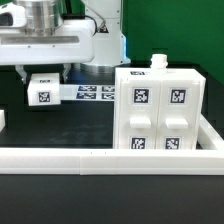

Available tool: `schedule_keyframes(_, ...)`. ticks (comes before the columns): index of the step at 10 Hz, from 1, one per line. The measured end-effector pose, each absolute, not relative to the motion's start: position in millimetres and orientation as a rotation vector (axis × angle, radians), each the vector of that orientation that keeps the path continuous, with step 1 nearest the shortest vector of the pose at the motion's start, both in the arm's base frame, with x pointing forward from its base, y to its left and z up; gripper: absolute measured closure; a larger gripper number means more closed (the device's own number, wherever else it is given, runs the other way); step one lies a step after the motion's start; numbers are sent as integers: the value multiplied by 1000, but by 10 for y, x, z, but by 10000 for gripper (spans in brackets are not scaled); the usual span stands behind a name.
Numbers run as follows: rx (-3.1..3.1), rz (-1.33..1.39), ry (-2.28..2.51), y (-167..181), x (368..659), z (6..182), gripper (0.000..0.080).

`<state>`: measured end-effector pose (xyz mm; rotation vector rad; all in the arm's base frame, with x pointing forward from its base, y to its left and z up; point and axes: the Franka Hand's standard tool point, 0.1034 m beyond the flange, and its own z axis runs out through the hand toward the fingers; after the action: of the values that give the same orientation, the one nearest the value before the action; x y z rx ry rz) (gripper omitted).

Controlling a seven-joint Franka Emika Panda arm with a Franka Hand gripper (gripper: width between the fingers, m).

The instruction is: Assemble cabinet

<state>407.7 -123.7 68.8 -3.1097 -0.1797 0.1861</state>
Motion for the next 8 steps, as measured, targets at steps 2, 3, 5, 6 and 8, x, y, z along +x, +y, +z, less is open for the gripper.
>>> schedule_keyframes(2,-3091,192,-39,-836,4221,1178,239)
schedule_keyframes(3,-3088,192,-12,-734,4338,1332,239)
schedule_keyframes(5,-3087,219,78,-515,4652,1619,239)
schedule_keyframes(6,-3093,214,91,-446,4846,1706,239)
schedule_keyframes(8,-3093,221,85,-467,4795,1655,239)
